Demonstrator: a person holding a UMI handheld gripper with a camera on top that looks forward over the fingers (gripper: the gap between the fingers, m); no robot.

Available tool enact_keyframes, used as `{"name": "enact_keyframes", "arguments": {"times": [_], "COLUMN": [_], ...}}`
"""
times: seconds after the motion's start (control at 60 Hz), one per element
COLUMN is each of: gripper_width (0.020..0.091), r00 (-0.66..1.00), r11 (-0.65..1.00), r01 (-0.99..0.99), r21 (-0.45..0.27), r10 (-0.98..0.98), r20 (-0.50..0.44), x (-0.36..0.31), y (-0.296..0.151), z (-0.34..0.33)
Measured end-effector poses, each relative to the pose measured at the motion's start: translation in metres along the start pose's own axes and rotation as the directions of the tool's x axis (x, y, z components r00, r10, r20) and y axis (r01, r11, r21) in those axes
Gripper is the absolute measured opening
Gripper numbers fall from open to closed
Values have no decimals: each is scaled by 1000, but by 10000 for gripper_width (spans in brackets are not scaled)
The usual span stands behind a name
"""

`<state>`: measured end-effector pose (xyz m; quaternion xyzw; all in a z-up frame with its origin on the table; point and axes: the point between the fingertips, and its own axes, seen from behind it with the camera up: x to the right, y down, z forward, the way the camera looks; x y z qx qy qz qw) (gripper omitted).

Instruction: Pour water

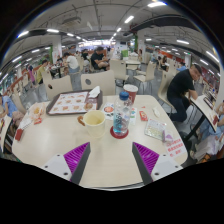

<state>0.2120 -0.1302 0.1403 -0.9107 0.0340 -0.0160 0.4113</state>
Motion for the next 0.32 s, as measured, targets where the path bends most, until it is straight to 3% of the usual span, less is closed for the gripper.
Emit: {"name": "enact_keyframes", "arguments": {"times": [0.317], "gripper_width": [851], "r00": [998], "r11": [998], "r01": [55], "r21": [6], "r10": [-55], "r20": [-27], "x": [-4], "y": [-4], "z": [-4]}}
